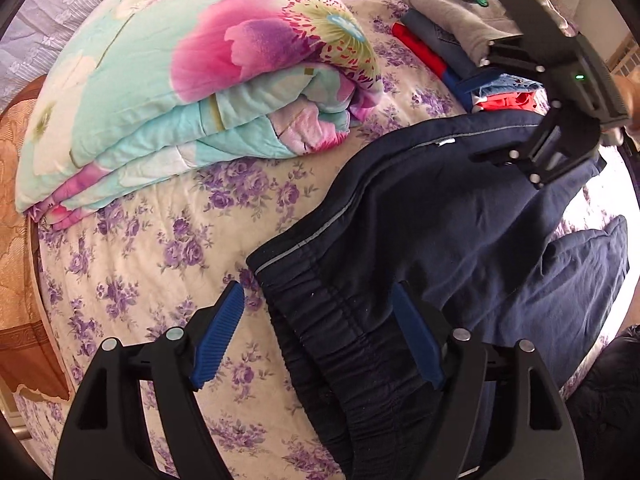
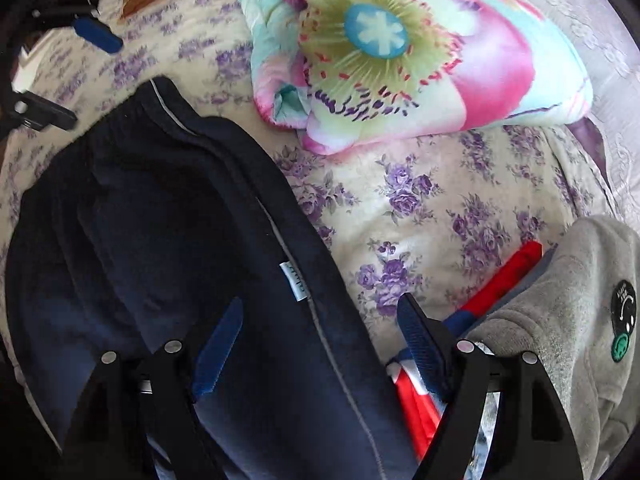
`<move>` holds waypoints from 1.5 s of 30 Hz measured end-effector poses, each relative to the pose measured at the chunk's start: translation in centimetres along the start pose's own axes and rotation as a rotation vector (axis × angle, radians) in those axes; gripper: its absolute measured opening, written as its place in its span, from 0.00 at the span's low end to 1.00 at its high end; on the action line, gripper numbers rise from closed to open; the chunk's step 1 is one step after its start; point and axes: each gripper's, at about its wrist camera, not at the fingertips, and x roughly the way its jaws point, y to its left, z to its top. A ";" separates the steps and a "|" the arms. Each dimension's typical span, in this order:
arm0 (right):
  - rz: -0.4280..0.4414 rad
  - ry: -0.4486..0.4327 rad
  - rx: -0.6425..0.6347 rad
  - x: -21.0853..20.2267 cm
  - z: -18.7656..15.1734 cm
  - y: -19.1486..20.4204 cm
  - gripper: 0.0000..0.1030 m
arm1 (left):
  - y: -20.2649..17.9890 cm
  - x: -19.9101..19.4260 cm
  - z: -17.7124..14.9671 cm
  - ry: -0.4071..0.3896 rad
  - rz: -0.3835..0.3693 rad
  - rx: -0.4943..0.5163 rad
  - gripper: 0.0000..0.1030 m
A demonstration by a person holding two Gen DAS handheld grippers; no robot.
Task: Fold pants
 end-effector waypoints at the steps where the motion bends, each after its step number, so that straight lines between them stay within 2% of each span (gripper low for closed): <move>1: -0.002 0.018 -0.019 0.4 0.2 0.1 0.77 | -0.3 0.1 0.1 -0.001 -0.002 0.001 0.73; 3: -0.016 0.067 -0.044 1.4 0.6 0.6 0.77 | -0.4 0.5 0.5 0.000 0.002 0.001 0.74; 4: -0.039 0.106 -0.054 2.1 0.6 0.9 0.72 | -0.6 0.8 1.1 0.003 -0.001 -0.003 0.74; 5: -0.061 0.149 -0.065 2.8 0.4 1.3 0.60 | -0.5 1.1 1.5 0.006 -0.005 -0.010 0.74; 6: -0.041 0.189 -0.062 3.5 0.0 1.4 0.17 | -0.4 1.4 1.8 0.008 -0.009 -0.016 0.74; 7: 0.017 0.224 -0.026 3.8 -0.6 1.1 0.09 | -0.6 1.9 2.4 0.011 -0.012 -0.017 0.74; 9: 0.055 0.151 -0.019 2.1 -1.9 0.9 0.07 | -0.8 2.3 3.1 0.013 -0.011 -0.002 0.74; 11: 0.132 0.082 0.058 -0.4 -3.0 -0.2 0.05 | -1.1 2.7 3.8 0.014 -0.017 0.023 0.74; 13: 0.164 0.022 0.100 -2.8 -3.8 -1.0 0.05 | -1.8 3.3 4.7 0.019 -0.042 0.064 0.74; 15: 0.158 0.001 0.103 -4.1 -4.3 -1.1 0.05 | -2.6 4.1 5.7 0.033 -0.060 0.117 0.74; 19: 0.110 0.016 0.053 -4.3 -4.2 0.3 0.05 | -3.7 6.8 7.5 0.090 -0.078 0.208 0.73; 21: 0.095 0.014 0.040 -4.4 -4.1 1.0 0.05 | -3.9 8.3 8.1 0.141 -0.117 0.236 0.59; 22: 0.096 0.009 0.041 -4.5 -4.4 1.4 0.05 | -3.8 9.0 8.5 0.171 -0.160 0.234 0.42; 23: 0.097 0.004 0.041 -4.6 -4.4 1.5 0.05 | -3.7 9.4 8.7 0.189 -0.191 0.231 0.31; 24: 0.095 0.002 0.044 -4.2 -4.8 1.9 0.05 | -3.9 9.5 8.9 0.194 -0.203 0.242 0.27; 25: 0.093 0.001 0.046 -4.3 -4.9 1.9 0.05 | -4.2 9.3 8.9 0.194 -0.208 0.257 0.18; 27: 0.092 -0.004 0.051 -4.3 -5.1 1.1 0.05 | -4.7 8.4 8.8 0.171 -0.184 0.280 0.16; 29: 0.098 -0.021 0.061 -5.1 -5.4 0.7 0.05 | -4.6 6.8 8.4 0.132 -0.181 0.262 0.16; 33: 0.124 -0.076 0.084 -7.5 -6.5 0.6 0.05 | -4.6 3.0 6.9 0.043 -0.182 0.215 0.15; 36: 0.145 -0.121 0.072 -10.8 -8.2 2.5 0.05 | -6.1 -0.1 4.3 -0.012 -0.150 0.211 0.14; 41: 0.152 -0.170 0.006 -14.8 -11.6 9.3 0.05 | -9.4 -4.6 -2.7 -0.083 -0.134 0.176 0.13; 45: 0.197 -0.158 0.018 -14.7 -14.2 15.6 0.05 | -11.6 -5.9 -8.7 -0.061 -0.129 0.121 0.13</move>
